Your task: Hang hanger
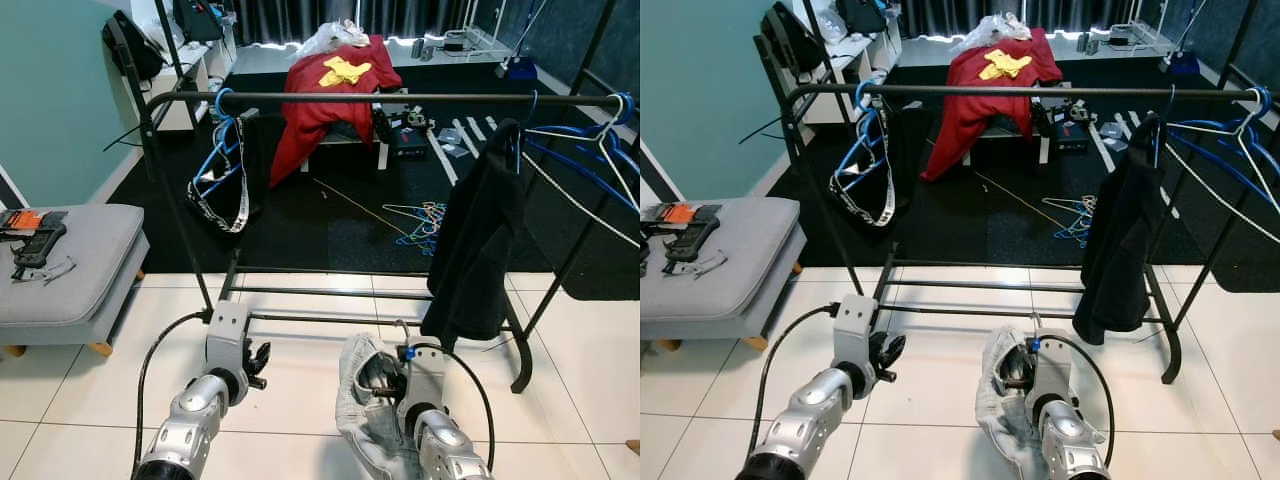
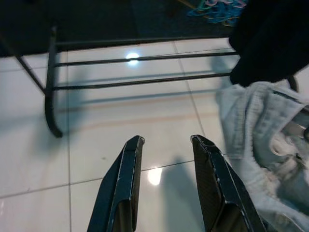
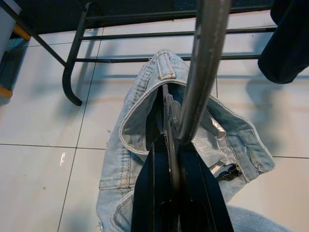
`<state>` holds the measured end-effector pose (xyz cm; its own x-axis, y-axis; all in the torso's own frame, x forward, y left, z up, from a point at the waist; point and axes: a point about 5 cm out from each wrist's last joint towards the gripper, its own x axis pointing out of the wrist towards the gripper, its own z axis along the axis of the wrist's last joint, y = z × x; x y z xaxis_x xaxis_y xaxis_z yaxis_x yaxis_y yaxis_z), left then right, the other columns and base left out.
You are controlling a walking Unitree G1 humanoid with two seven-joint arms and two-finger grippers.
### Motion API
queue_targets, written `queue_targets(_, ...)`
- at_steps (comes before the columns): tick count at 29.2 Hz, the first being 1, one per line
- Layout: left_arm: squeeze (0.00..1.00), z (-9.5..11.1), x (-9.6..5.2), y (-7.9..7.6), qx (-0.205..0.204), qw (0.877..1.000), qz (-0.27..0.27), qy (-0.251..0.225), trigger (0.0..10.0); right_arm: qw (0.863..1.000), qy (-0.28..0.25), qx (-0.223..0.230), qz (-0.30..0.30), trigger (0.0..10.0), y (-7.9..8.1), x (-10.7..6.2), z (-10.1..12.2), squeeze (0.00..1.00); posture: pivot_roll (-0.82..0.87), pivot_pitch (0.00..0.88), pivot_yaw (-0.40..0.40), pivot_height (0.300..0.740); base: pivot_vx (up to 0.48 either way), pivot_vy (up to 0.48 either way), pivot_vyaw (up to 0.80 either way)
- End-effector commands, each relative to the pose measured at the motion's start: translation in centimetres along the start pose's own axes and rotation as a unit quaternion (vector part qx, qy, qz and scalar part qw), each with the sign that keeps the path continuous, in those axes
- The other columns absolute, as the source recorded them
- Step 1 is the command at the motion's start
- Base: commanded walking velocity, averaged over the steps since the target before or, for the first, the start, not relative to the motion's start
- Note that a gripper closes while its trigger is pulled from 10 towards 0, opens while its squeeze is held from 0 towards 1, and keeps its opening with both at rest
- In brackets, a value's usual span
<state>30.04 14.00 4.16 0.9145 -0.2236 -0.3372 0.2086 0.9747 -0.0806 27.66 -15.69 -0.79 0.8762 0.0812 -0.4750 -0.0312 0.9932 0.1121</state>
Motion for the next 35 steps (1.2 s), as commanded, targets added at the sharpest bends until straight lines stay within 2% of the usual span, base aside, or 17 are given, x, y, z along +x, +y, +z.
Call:
queue_targets(1, 0.00, -0.5, -0.1, 0.6, -0.002, 1.000, 0.006, 0.021, 10.0, 1.000, -0.026, 0.005, 0.002, 10.0, 0.3, 0.1, 0.7, 0.00, -0.06, 0.033, 0.049, 0.740, 0.000, 0.000, 0.00)
queue_targets(4, 0.00, -0.7, -0.1, 0.4, 0.015, 0.999, -0.005, 0.035, 10.0, 0.999, -0.033, -0.002, -0.002, 10.0, 0.1, 0.1, 1.0, 0.00, -0.05, 0.034, 0.045, 0.740, 0.000, 0.000, 0.00)
queue_targets(5, 0.00, -0.9, -0.1, 0.5, 0.033, 0.999, 0.007, 0.039, 10.0, 0.999, -0.035, -0.018, -0.011, 10.0, -0.3, 0.3, 1.4, 0.00, -0.04, 0.029, 0.041, 0.740, 0.000, 0.000, 0.00)
queue_targets(7, 0.00, -0.9, -0.1, 0.5, 0.033, 0.999, 0.007, 0.039, 10.0, 0.999, -0.035, -0.018, -0.011, 10.0, -0.3, 0.3, 1.4, 0.00, -0.04, 0.029, 0.041, 0.740, 0.000, 0.000, 0.00)
queue_targets(10, 0.00, -1.0, -0.1, 1.1, 0.043, 0.997, 0.034, 0.047, 10.0, 0.999, -0.036, -0.024, -0.011, 10.0, -0.3, 0.6, 1.8, 0.00, -0.04, 0.028, 0.037, 0.740, 0.000, 0.000, 0.00)
queue_targets(21, 0.00, -1.0, 0.4, 1.0, 0.056, 0.996, 0.045, 0.058, 10.0, 0.999, -0.036, -0.032, -0.005, 10.0, 0.2, 0.8, 2.0, 0.00, -0.04, 0.007, 0.032, 0.740, 0.000, 0.000, 0.00)
queue_targets(25, 0.00, -0.5, 0.7, 0.1, 0.058, 0.997, 0.027, 0.051, 10.0, 0.999, -0.039, -0.032, -0.001, 10.0, 0.4, 1.0, 2.5, 0.00, -0.04, 0.007, 0.048, 0.740, 0.000, 0.000, 0.00)
queue_targets(35, 0.00, -0.6, 0.6, 0.8, 0.065, 0.996, 0.033, 0.055, 10.0, 0.999, -0.030, -0.024, -0.008, 10.0, 0.4, 0.9, 1.8, 0.00, -0.03, 0.000, 0.039, 0.740, 0.000, 0.000, 0.00)
